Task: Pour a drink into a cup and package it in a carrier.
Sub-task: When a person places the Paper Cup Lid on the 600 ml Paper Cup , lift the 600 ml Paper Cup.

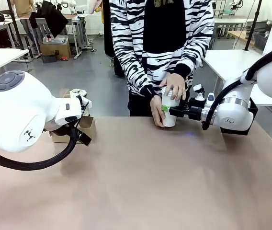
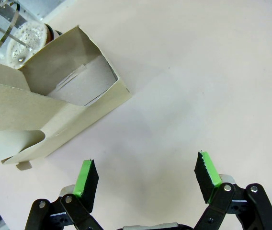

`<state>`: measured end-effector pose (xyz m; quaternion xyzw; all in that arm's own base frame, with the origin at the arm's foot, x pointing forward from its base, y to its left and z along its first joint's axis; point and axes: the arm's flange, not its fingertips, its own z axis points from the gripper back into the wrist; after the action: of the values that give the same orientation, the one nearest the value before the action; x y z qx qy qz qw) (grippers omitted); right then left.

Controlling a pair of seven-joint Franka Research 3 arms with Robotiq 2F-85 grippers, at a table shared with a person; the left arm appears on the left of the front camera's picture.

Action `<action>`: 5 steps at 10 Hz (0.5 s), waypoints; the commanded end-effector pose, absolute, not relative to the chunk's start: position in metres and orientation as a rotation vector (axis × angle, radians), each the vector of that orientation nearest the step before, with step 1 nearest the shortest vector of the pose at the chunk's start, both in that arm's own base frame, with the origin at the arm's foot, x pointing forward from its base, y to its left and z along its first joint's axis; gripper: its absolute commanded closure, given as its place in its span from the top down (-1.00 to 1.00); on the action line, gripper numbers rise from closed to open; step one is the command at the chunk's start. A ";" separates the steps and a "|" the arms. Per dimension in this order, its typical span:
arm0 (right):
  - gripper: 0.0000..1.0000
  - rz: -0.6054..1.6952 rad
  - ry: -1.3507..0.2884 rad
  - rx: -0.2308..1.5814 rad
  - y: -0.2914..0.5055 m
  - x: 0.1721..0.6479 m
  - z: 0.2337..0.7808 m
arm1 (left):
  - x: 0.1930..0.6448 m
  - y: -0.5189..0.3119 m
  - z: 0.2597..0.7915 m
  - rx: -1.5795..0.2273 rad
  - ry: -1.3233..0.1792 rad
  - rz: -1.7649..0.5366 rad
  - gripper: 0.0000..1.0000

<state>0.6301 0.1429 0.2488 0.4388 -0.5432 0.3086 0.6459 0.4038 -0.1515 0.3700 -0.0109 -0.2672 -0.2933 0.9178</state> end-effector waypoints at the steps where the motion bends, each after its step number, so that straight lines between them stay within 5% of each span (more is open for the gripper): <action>1: 0.61 0.695 -1.232 1.008 0.145 0.629 0.253 | 0.403 -0.152 0.370 -0.025 -0.551 -0.604 1.00; 5: 0.61 0.695 -1.232 1.008 0.145 0.629 0.253 | 0.403 -0.152 0.370 -0.025 -0.551 -0.604 1.00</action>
<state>0.6309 0.1416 0.2505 0.4381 -0.5442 0.3081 0.6457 0.4038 -0.1515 0.3700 -0.0109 -0.2672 -0.2933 0.9178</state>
